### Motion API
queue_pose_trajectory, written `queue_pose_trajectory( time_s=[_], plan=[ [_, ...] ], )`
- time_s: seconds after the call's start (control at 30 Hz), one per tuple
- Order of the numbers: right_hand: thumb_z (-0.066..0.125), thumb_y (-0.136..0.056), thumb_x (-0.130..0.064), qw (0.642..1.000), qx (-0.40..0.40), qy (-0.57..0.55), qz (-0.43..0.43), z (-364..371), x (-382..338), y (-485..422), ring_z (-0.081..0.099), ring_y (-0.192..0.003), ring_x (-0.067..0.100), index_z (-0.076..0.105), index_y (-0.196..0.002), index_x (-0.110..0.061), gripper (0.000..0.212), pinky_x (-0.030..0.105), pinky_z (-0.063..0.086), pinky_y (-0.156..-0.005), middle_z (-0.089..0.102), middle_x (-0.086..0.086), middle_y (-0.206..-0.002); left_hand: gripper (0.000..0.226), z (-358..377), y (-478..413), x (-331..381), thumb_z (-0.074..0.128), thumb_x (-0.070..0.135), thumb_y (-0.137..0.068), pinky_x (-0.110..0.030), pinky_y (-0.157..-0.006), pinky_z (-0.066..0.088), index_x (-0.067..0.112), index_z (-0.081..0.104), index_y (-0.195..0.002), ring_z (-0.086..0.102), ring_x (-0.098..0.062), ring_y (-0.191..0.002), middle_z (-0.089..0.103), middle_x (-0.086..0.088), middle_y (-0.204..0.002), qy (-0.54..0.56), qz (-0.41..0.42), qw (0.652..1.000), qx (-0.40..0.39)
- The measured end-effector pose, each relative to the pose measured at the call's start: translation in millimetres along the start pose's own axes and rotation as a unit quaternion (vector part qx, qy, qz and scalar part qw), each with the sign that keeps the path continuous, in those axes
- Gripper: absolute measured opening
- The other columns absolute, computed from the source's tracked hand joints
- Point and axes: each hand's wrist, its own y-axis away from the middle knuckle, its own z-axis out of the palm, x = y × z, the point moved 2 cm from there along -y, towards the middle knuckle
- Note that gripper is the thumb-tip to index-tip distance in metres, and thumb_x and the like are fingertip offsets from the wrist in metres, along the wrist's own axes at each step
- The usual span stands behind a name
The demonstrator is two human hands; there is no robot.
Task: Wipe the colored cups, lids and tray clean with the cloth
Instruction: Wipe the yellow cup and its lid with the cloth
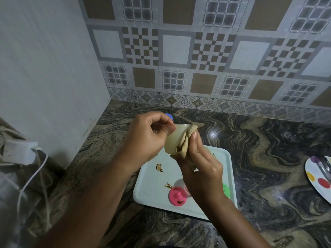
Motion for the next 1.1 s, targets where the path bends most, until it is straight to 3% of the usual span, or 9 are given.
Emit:
queue_pose_trajectory(
  time_s=[0.13, 0.23, 0.3, 0.4, 0.47, 0.73, 0.87, 0.97, 1.1],
  plan=[
    [0.071, -0.092, -0.035, 1.000, -0.023, -0.013, 0.008, -1.1, -6.0, -6.0, 0.059, -0.127, 0.023, 0.056, -0.134, 0.009, 0.063, 0.014, 0.045, -0.104, 0.054, 0.027, -0.141, 0.006, 4.9, 2.9, -1.4, 0.074, 0.017, -0.086, -0.011, -0.066, 0.048, 0.020, 0.071, -0.082, 0.062, 0.000, -0.071, 0.068, 0.011, -0.077, -0.011, 0.004, 0.999, 0.035],
    [0.062, -0.096, -0.023, 1.000, -0.011, -0.024, -0.007, -2.7, -5.6, -6.0, 0.057, -0.130, 0.024, 0.055, -0.133, 0.006, 0.047, 0.014, 0.045, -0.104, 0.051, 0.028, -0.141, 0.012, 5.3, 2.4, -5.5, 0.073, 0.017, -0.087, -0.012, -0.065, 0.047, 0.025, 0.069, -0.079, 0.060, 0.002, -0.066, 0.068, 0.011, -0.074, 0.007, -0.015, 0.999, 0.036],
    [0.061, -0.097, -0.017, 1.000, 0.000, -0.024, -0.014, -2.7, -4.2, -4.1, 0.060, -0.127, 0.026, 0.059, -0.129, 0.008, 0.041, 0.017, 0.049, -0.101, 0.052, 0.029, -0.141, 0.017, 4.9, 2.5, -8.8, 0.073, 0.017, -0.087, -0.022, -0.066, 0.053, 0.029, 0.069, -0.076, 0.061, -0.001, -0.065, 0.069, 0.008, -0.074, 0.027, -0.026, 0.999, 0.032],
    [0.060, -0.098, -0.013, 0.999, 0.015, -0.027, -0.024, -3.0, -1.9, 0.0, 0.062, -0.126, 0.023, 0.062, -0.125, 0.011, 0.036, 0.019, 0.051, -0.100, 0.053, 0.029, -0.140, 0.014, 3.4, 2.4, -13.8, 0.072, 0.018, -0.089, -0.053, -0.065, 0.060, 0.026, 0.072, -0.078, 0.065, -0.036, -0.074, 0.071, -0.012, -0.081, 0.082, -0.064, 0.994, 0.019],
    [0.061, -0.096, -0.009, 0.999, 0.026, -0.035, -0.028, -4.0, 0.7, 1.9, 0.059, -0.130, 0.019, 0.062, -0.123, 0.013, 0.035, 0.019, 0.050, -0.101, 0.054, 0.031, -0.138, 0.014, 3.0, 2.4, -15.1, 0.072, 0.018, -0.089, -0.062, -0.063, 0.057, 0.027, 0.073, -0.078, 0.064, -0.044, -0.078, 0.070, -0.017, -0.085, 0.111, -0.076, 0.991, 0.011],
    [0.058, -0.095, -0.012, 0.998, 0.029, -0.040, 0.035, -1.4, 18.6, 18.4, 0.060, -0.127, 0.020, 0.066, -0.121, 0.009, 0.034, 0.018, 0.048, -0.102, 0.062, 0.023, -0.131, 0.006, -6.6, -4.8, -24.3, 0.073, 0.026, -0.086, -0.047, -0.083, 0.060, 0.029, 0.075, -0.080, 0.069, -0.011, -0.081, 0.075, 0.006, -0.085, 0.102, -0.071, 0.992, 0.023],
    [0.054, -0.099, -0.026, 0.987, 0.032, -0.085, 0.132, 1.6, 25.9, 18.4, 0.067, -0.119, 0.025, 0.071, -0.121, -0.004, 0.035, 0.036, 0.057, -0.091, 0.066, 0.008, -0.131, 0.004, -4.0, -8.4, -31.9, 0.075, 0.023, -0.084, -0.039, -0.083, 0.060, 0.026, 0.076, -0.086, 0.071, -0.009, -0.082, 0.076, 0.008, -0.086, 0.085, -0.065, 0.994, 0.035],
    [0.054, -0.098, -0.037, 0.973, 0.026, -0.112, 0.199, 2.5, 33.2, 13.0, 0.073, -0.107, 0.024, 0.077, -0.109, -0.011, 0.037, 0.035, 0.058, -0.077, 0.062, -0.009, -0.134, 0.008, 0.2, -13.3, -40.4, 0.077, 0.021, -0.083, -0.036, -0.081, 0.060, 0.028, 0.076, -0.086, 0.071, -0.008, -0.081, 0.076, 0.009, -0.086, 0.073, -0.058, 0.995, 0.032],
    [0.054, -0.099, -0.045, 0.952, -0.002, -0.169, 0.254, 4.1, 37.8, -0.5, 0.064, -0.068, 0.000, 0.068, -0.108, -0.059, 0.021, 0.043, 0.061, -0.065, 0.069, -0.007, -0.117, 0.012, 12.1, -19.6, -54.9, 0.079, 0.023, -0.082, -0.035, -0.071, 0.057, 0.034, 0.074, -0.081, 0.068, -0.021, -0.075, 0.075, 0.002, -0.082, 0.009, -0.028, 0.999, 0.021]
  ],
)
